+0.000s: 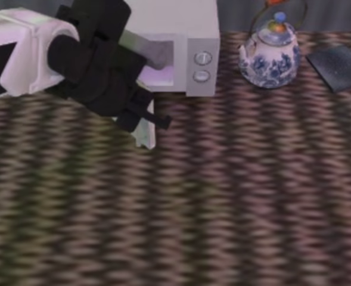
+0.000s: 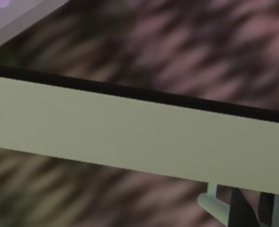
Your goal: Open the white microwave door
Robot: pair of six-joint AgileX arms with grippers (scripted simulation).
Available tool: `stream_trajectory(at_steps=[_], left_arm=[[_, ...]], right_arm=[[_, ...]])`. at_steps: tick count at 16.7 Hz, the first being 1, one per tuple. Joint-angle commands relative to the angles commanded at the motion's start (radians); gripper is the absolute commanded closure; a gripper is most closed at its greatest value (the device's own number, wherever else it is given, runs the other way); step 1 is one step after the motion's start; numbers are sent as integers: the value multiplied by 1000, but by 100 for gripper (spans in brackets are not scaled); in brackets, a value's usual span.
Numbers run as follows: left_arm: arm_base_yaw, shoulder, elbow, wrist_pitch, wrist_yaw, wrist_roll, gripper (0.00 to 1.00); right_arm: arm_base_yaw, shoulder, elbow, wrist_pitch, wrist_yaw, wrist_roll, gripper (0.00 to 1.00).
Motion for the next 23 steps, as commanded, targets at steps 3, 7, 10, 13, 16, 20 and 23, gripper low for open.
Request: stream_trajectory(at_steps=[3, 7, 10, 13, 16, 20, 23], left_arm=[[0, 0, 0, 0, 0, 0, 100], [0, 0, 0, 0, 0, 0, 100], [-4, 3, -4, 0, 6, -3, 100], [9, -10, -10, 0, 23, 29, 100], [36, -25, -41, -14, 56, 96, 100], [65, -55, -60, -16, 94, 167, 100], [65, -55, -61, -16, 95, 168, 100]], right_arm=[[0, 0, 0, 0, 0, 0, 0], [0, 0, 0, 0, 0, 0, 0], [0, 0, 0, 0, 0, 0, 0], [0, 0, 0, 0, 0, 0, 0], [0, 0, 0, 0, 0, 0, 0], [0, 0, 0, 0, 0, 0, 0], [0, 0, 0, 0, 0, 0, 0]])
